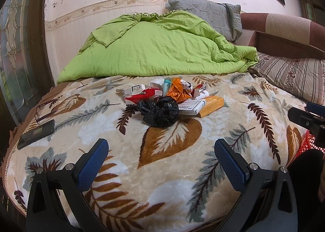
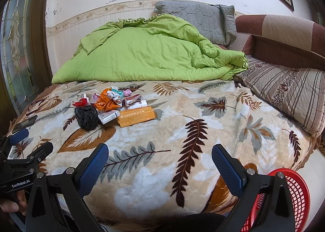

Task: Collect trash
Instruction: 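Grasp the black plastic bag with the left tool while the right tool grasps the white medicine box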

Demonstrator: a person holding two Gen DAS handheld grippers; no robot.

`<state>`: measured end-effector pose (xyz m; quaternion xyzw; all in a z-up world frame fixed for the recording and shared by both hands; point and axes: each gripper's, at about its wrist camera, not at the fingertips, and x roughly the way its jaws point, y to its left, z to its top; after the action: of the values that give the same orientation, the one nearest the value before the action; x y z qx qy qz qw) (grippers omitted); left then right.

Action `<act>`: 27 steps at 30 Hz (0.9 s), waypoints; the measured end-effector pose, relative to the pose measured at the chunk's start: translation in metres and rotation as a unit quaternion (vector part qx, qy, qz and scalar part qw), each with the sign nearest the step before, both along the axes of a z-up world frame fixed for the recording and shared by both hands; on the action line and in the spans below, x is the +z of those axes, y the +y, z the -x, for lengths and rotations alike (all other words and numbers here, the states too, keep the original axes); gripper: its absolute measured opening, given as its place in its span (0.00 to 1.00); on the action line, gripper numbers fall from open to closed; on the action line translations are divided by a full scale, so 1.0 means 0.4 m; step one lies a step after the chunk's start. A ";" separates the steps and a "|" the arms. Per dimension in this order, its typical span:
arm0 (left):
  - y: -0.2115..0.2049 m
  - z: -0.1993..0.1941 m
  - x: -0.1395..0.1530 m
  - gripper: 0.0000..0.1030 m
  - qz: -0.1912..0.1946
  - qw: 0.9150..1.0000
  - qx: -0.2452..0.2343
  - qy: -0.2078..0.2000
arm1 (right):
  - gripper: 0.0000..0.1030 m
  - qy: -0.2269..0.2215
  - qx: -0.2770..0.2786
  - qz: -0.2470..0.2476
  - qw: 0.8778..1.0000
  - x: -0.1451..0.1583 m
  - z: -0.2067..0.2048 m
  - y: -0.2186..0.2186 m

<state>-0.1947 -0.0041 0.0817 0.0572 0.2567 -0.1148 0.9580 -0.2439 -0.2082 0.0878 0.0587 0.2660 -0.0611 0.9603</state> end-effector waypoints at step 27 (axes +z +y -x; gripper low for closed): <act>0.100 -0.086 -0.045 0.84 0.073 0.992 0.046 0.093 | 0.67 0.139 0.111 -0.329 0.928 -0.110 -0.339 -0.009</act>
<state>-0.1603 0.0361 0.0639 -0.0354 0.3376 -0.0942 0.9359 -0.1082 -0.2118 0.0439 0.3319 0.4064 0.1294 0.8414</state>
